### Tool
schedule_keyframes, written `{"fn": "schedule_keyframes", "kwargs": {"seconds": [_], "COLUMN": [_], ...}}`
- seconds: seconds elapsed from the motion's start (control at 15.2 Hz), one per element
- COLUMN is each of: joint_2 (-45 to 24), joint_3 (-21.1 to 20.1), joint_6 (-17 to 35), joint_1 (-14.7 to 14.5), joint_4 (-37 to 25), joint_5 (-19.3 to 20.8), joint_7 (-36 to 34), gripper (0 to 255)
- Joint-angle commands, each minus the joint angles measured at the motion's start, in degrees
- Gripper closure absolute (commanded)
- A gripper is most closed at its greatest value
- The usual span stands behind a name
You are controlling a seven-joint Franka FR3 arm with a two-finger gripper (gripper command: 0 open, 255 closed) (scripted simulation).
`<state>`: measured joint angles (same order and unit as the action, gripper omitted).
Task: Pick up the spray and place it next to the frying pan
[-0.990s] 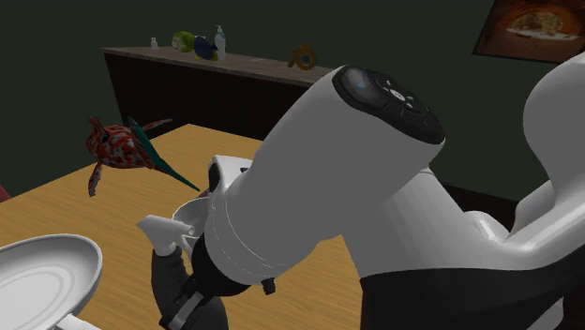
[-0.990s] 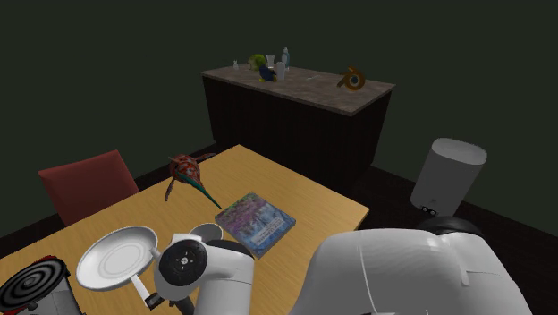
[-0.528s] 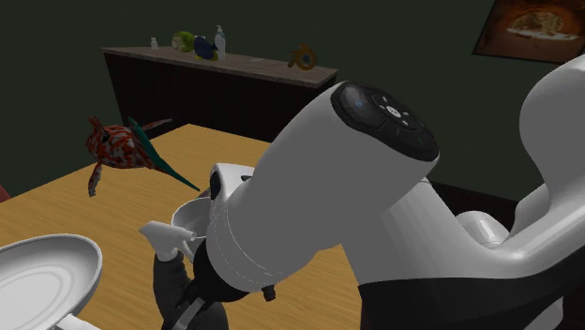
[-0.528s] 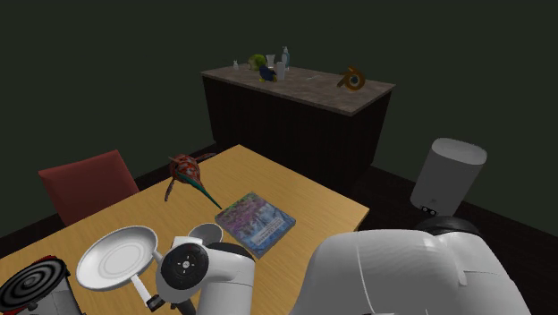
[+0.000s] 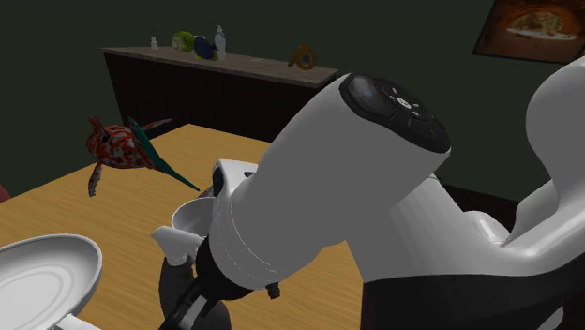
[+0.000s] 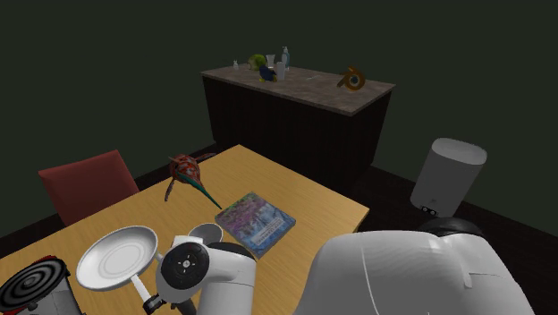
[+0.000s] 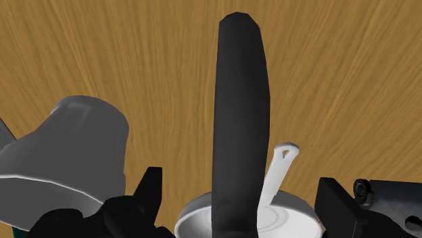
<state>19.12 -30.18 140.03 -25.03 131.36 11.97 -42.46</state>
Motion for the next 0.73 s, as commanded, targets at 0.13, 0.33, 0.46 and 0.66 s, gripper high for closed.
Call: {"fn": "schedule_keyframes", "kwargs": {"seconds": [0.13,0.33,0.46,0.66], "joint_2": [4.71,4.71,4.71,4.71], "joint_3": [1.45,1.46,1.46,1.46], "joint_6": [-5.72,-5.72,-5.72,-5.72], "joint_1": [-2.27,-2.28,-2.28,-2.28], "joint_4": [-1.39,-1.38,-1.39,-1.39], "joint_5": [-3.37,-3.36,-3.36,-3.36], "joint_7": [2.33,2.32,2.32,2.32], "gripper": [0,0,0,0]}}
